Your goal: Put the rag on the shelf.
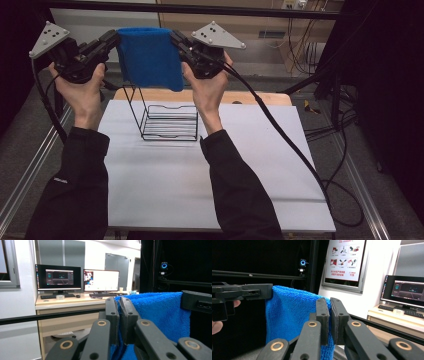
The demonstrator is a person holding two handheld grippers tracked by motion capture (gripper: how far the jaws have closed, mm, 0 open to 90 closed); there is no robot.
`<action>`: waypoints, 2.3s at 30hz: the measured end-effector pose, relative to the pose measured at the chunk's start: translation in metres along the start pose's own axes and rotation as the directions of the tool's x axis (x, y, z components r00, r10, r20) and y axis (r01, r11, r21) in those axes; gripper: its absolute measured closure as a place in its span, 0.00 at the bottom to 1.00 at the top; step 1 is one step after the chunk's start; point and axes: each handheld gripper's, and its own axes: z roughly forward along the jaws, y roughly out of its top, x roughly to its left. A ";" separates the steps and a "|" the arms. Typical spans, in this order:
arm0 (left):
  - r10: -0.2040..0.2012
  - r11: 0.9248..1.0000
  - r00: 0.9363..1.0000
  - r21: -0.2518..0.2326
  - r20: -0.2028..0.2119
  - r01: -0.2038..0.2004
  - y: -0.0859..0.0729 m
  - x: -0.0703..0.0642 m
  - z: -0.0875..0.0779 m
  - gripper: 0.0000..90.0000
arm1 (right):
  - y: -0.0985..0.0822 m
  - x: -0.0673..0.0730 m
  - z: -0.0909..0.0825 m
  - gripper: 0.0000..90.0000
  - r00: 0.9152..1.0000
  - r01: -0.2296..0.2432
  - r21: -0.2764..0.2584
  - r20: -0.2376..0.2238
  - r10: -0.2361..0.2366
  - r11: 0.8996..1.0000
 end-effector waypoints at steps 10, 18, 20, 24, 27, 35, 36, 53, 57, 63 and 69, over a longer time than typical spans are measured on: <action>-0.033 0.999 0.999 0.009 -0.022 0.033 -0.007 0.019 0.022 0.95 | -0.005 -0.014 0.027 0.96 1.000 0.001 0.036 0.007 -0.001 0.999; -0.049 0.998 0.998 0.038 -0.026 0.050 -0.021 0.028 0.035 0.95 | -0.016 -0.029 0.043 0.96 1.000 0.026 0.076 -0.004 -0.025 0.997; -0.050 0.998 0.998 0.046 -0.026 0.051 -0.025 0.029 0.036 0.95 | -0.021 -0.032 0.046 0.96 1.000 0.027 0.090 -0.007 -0.027 0.996; -0.056 0.997 0.998 0.055 -0.020 0.057 -0.033 0.033 0.034 0.95 | -0.028 -0.031 0.048 0.96 0.999 0.039 0.105 -0.020 -0.037 0.994; -0.061 0.996 0.998 0.065 -0.001 0.061 -0.038 0.035 0.030 0.95 | -0.032 -0.029 0.046 0.96 0.999 0.032 0.114 -0.030 -0.029 0.993; -0.037 0.993 0.999 0.110 0.029 0.034 -0.052 0.031 0.022 0.95 | -0.044 -0.024 0.035 0.96 0.999 0.010 0.173 -0.036 -0.004 0.985; -0.033 0.992 0.999 0.122 0.034 0.029 -0.053 0.031 0.021 0.95 | -0.045 -0.024 0.033 0.96 0.999 0.005 0.175 -0.039 0.001 0.985; -0.010 0.984 0.995 0.179 0.099 -0.008 -0.062 0.026 0.012 0.95 | -0.060 -0.019 0.013 0.95 0.998 0.001 0.206 -0.062 0.012 0.979; -0.008 0.982 0.995 0.186 0.102 -0.011 -0.062 0.025 0.009 0.95 | -0.062 -0.017 0.011 0.95 0.998 0.007 0.208 -0.070 0.008 0.978; -0.004 0.980 0.993 0.198 0.121 -0.020 -0.061 0.024 0.000 0.95 | -0.062 -0.013 0.008 0.95 0.997 0.015 0.202 -0.080 0.001 0.979; 0.006 0.971 0.990 0.234 0.138 -0.038 -0.064 0.024 -0.006 0.95 | -0.062 -0.010 0.003 0.95 0.994 0.025 0.233 -0.105 -0.001 0.972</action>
